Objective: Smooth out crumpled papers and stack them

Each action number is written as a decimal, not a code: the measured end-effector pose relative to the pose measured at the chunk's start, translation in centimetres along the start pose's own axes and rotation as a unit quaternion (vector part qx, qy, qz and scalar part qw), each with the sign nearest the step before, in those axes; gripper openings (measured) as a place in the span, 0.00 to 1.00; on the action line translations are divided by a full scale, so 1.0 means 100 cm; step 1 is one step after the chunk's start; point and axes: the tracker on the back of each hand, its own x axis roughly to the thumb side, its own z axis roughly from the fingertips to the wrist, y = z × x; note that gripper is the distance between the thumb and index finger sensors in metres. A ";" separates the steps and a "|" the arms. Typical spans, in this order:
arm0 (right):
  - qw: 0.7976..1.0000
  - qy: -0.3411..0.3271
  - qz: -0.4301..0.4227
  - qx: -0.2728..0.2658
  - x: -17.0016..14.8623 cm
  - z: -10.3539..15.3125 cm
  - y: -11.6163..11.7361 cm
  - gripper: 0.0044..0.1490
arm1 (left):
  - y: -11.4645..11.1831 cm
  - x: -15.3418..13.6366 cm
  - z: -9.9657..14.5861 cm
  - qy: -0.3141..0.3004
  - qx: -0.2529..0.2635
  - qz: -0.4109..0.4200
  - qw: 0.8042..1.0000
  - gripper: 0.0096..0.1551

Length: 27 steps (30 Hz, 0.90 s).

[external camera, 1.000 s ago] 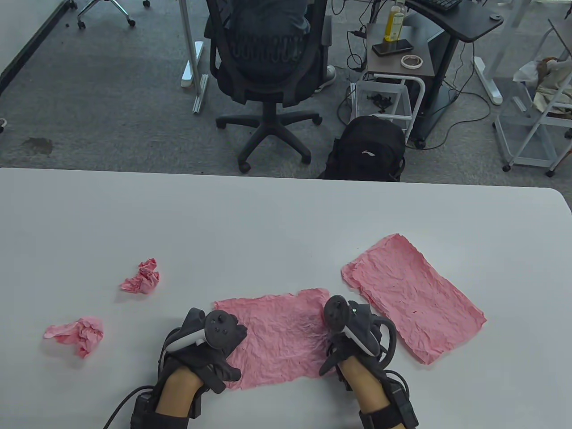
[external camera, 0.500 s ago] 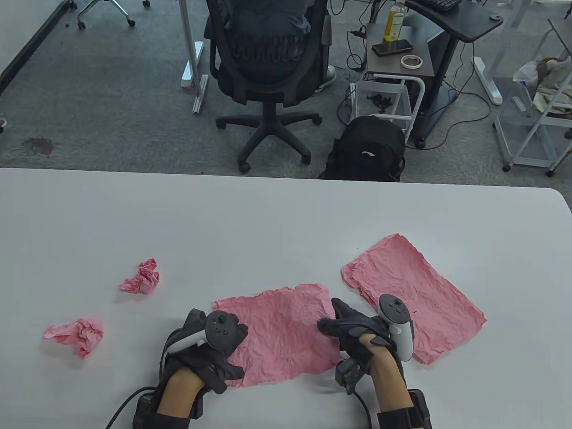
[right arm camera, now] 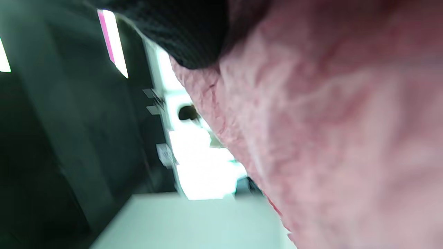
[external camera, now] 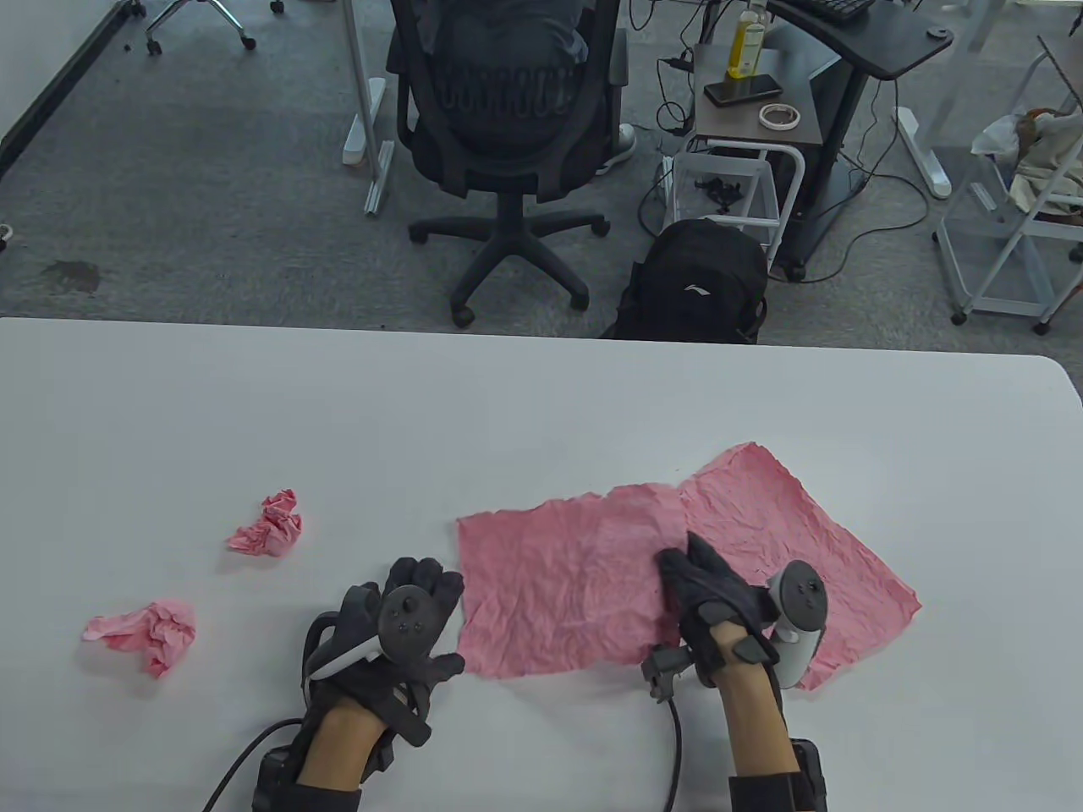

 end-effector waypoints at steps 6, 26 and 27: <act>0.983 -0.056 -0.045 -0.169 0.019 0.008 -0.077 0.24 | 0.006 -0.004 0.002 0.015 0.048 0.004 0.999 0.54; 0.860 -0.090 0.398 -0.306 0.065 0.038 -0.086 0.47 | 0.025 -0.031 0.015 0.077 0.169 0.036 0.982 0.49; 0.857 -0.103 0.403 -0.304 0.067 0.038 -0.081 0.46 | 0.031 -0.039 0.016 0.104 0.200 0.045 0.973 0.49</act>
